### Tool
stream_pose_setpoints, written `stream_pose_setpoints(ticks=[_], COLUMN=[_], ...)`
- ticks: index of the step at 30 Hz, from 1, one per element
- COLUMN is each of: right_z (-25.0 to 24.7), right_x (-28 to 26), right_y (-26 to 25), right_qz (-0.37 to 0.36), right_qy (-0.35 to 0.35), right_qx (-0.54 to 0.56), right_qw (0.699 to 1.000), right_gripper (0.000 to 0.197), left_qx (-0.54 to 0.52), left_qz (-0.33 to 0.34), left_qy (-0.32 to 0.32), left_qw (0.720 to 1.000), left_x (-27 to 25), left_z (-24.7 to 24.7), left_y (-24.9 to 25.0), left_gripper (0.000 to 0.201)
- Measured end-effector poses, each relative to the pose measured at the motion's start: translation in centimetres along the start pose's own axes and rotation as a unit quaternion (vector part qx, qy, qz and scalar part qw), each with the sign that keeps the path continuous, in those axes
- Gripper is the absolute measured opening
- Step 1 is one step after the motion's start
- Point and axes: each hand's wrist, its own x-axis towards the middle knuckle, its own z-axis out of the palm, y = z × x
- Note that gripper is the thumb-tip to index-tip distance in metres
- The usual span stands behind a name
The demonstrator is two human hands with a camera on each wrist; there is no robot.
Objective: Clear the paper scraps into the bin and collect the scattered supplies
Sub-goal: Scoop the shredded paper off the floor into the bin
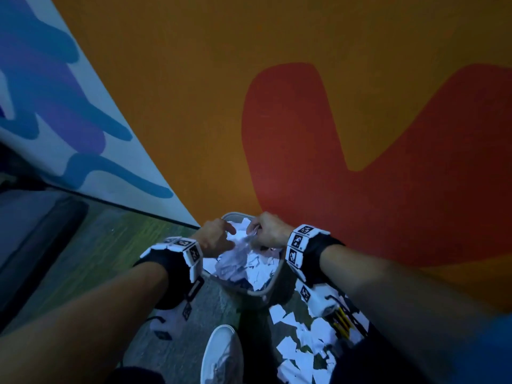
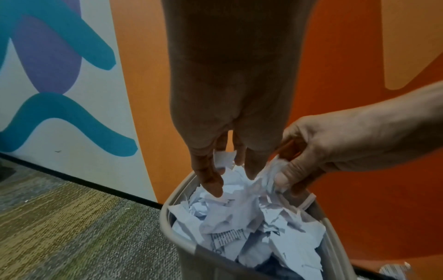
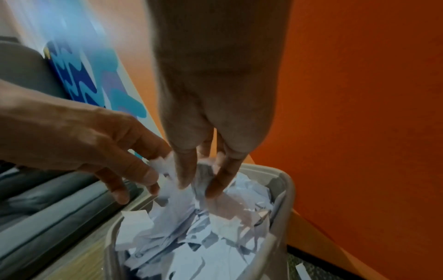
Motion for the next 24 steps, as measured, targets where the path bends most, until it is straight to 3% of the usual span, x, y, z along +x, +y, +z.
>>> stream_pose_setpoints(ticks=[2, 4, 10, 18, 24], right_z=[0.2, 0.0, 0.4, -0.8, -2.0], right_x=[0.6, 0.8, -0.6, -3.2, -5.4], right_y=[-0.5, -0.4, 1.7, 1.9, 2.4], right_qz=[0.001, 0.008, 0.038, 0.007, -0.026], right_qy=[-0.032, -0.034, 0.038, 0.044, 0.034], right_qx=[-0.023, -0.039, -0.014, -0.038, -0.051], right_qw=[0.999, 0.999, 0.998, 0.998, 0.998], right_gripper=[0.057, 0.066, 0.061, 0.060, 0.071], left_qx=[0.021, 0.041, 0.022, 0.064, 0.087], left_qz=[-0.003, 0.008, 0.022, 0.087, 0.080], left_qy=[-0.007, -0.006, 0.054, 0.083, 0.065], left_qw=[1.000, 0.999, 0.998, 0.991, 0.991], left_x=[0.2, 0.4, 0.8, 1.4, 2.1], left_z=[0.5, 0.7, 0.7, 2.1, 2.1], left_y=[-0.4, -0.5, 0.0, 3.1, 4.5], left_gripper=[0.048, 0.053, 0.071, 0.073, 0.077])
